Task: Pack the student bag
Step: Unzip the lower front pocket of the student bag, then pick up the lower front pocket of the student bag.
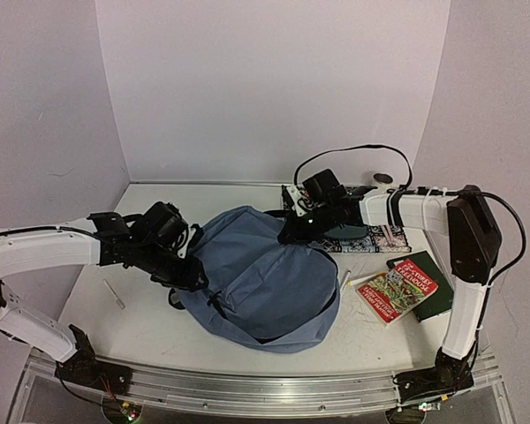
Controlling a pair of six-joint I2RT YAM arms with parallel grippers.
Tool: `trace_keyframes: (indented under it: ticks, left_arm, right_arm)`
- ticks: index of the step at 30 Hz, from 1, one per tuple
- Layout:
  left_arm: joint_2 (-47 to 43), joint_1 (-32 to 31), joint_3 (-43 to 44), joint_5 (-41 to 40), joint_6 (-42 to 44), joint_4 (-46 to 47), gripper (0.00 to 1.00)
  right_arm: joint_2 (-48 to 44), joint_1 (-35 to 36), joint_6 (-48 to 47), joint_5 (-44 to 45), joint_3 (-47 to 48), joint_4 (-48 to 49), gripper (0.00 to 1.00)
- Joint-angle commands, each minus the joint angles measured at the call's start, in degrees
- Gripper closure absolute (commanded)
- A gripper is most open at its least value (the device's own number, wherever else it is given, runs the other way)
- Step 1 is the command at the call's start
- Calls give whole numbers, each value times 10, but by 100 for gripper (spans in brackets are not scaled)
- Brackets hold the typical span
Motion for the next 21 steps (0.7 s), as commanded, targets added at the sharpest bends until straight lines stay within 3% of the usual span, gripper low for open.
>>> trace_keyframes:
  ticks: [1, 8, 16, 21]
  left_arm:
    - [8, 39, 46, -67, -3, 8, 53]
    - [15, 128, 63, -85, 5, 14, 38]
    - [47, 197, 45, -58, -3, 49, 32]
    - [84, 201, 47, -47, -16, 80, 30]
  right_arm:
    - [-42, -1, -4, -6, -11, 25, 100]
    - [-102, -1, 1, 17, -44, 29, 100]
    - [-174, -1, 24, 74, -118, 54, 100]
    - [-197, -2, 74, 157, -161, 63, 100]
